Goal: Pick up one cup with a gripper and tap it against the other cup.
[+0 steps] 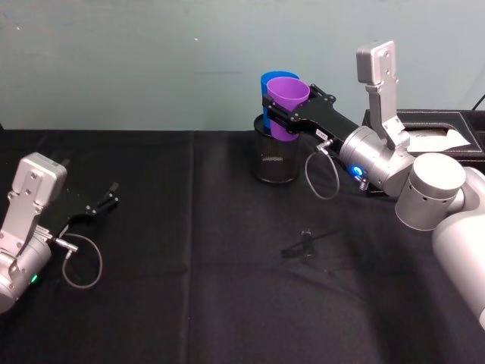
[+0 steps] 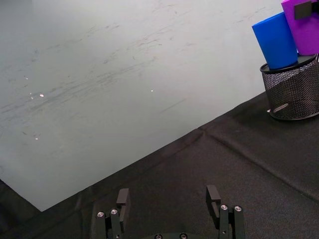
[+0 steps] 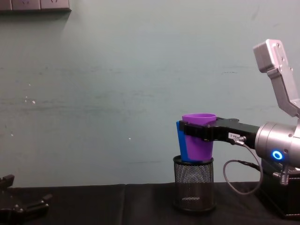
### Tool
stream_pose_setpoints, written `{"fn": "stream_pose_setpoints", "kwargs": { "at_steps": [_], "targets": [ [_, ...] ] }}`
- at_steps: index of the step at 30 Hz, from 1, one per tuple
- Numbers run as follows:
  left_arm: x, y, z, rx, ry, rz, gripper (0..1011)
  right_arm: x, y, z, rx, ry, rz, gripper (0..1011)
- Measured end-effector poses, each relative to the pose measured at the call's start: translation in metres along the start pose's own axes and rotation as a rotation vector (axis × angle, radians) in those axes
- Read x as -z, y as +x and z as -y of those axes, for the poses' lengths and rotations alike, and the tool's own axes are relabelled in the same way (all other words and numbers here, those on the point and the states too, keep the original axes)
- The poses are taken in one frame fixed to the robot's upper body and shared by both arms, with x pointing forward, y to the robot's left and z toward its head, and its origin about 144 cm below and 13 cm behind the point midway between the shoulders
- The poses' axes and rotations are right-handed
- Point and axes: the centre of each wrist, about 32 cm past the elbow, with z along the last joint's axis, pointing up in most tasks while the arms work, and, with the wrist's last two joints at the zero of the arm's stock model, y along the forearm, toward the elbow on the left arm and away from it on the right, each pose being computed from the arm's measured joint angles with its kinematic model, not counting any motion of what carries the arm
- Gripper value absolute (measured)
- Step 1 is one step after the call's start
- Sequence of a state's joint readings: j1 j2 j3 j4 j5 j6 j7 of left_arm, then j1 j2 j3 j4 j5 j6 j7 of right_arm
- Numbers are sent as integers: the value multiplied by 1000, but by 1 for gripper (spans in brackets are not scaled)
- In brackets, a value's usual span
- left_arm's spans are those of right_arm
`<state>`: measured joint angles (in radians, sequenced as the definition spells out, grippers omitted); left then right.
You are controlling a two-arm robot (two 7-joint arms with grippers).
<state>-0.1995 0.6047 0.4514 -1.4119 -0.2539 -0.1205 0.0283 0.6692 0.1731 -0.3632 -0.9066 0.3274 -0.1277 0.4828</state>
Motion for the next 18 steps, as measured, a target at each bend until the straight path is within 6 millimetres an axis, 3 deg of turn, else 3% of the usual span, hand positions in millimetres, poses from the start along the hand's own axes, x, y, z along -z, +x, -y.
{"fn": "stream_pose_setpoints", "kwargs": {
  "at_steps": [18],
  "targets": [
    [0, 0, 0, 0, 0, 0, 1000, 0, 0, 0, 0, 0, 0, 734]
  ]
}}
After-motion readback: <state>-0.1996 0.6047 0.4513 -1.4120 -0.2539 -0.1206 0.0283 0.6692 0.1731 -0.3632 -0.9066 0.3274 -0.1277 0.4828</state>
